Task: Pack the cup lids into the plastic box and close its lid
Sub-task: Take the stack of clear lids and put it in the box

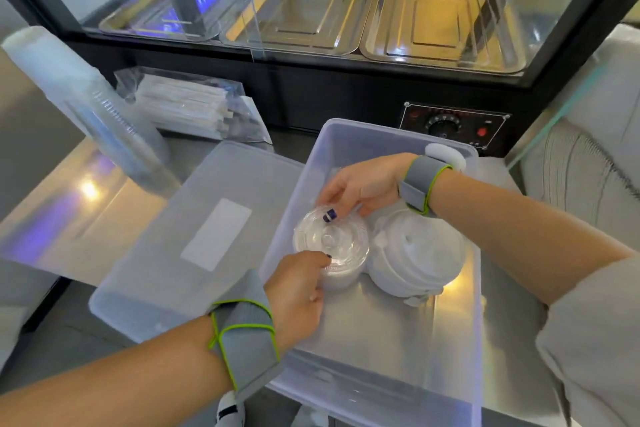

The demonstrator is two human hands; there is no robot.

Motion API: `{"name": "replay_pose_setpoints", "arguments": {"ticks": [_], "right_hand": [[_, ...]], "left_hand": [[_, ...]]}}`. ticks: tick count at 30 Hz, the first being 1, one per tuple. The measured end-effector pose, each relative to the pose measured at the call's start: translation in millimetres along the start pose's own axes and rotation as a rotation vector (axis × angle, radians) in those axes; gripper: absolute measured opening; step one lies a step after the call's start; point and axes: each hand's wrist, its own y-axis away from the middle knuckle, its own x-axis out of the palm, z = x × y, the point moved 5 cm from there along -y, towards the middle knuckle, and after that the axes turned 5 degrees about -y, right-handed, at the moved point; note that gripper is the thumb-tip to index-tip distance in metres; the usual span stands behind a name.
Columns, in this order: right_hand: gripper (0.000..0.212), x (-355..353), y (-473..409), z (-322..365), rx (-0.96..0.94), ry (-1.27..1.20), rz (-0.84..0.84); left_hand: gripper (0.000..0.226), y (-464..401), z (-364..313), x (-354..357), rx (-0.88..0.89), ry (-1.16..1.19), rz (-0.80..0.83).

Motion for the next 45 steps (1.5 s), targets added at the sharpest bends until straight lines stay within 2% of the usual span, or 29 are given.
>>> {"name": "replay_pose_setpoints", "arguments": {"ticks": [7, 12, 16, 18, 20, 22, 26, 27, 30, 39, 42, 45], "right_hand": [[0.039, 2.8, -6.7, -6.8, 0.050, -0.042, -0.007], [0.040, 3.5, -6.4, -7.6, 0.073, 0.025, 0.004], [0.042, 3.4, -6.1, -7.9, 0.083, 0.046, 0.035], [0.043, 4.3, -6.2, -8.9, 0.087, 0.065, 0.046], [0.043, 5.1, -6.4, -9.0, 0.090, 0.088, 0.047], [0.042, 5.4, -6.9, -8.3, 0.093, 0.104, 0.041], [0.043, 4.7, -7.3, -9.2, 0.097, 0.117, 0.016], [0.043, 4.9, -7.7, -9.5, 0.096, 0.114, 0.012], [0.043, 6.3, -8.0, -8.8, 0.095, 0.132, 0.003], [0.044, 7.0, -2.2, -5.0, 0.082, 0.176, -0.040], [0.046, 7.5, 0.7, -3.4, 0.062, 0.167, -0.047], [0.045, 9.2, 6.0, -3.4, 0.048, 0.153, -0.055]], "left_hand": [[0.027, -3.4, -6.1, 1.8, -0.025, 0.010, -0.042], [0.024, -8.7, -7.4, 0.1, -0.022, -0.041, -0.098], [0.023, -8.4, -7.4, -0.5, -0.031, -0.098, -0.075], [0.015, -4.6, -8.7, 1.9, -0.029, -0.163, -0.046], [0.014, -5.0, -12.3, 3.5, 0.028, -0.345, 0.006], [0.021, -10.6, -15.5, 3.9, 0.153, -0.635, 0.050], [0.031, -13.9, -19.7, 1.9, 0.422, -1.269, 0.006], [0.032, -11.5, -20.3, 2.8, 0.492, -1.371, 0.004], [0.032, -7.8, -21.5, 3.0, 0.535, -1.517, -0.012], [0.032, -4.9, -23.6, 5.9, 0.529, -1.538, 0.016], [0.045, -6.3, -24.9, 1.5, 0.508, -1.421, 0.007], [0.046, -6.0, -25.3, -2.4, 0.443, -1.304, 0.040]]}}
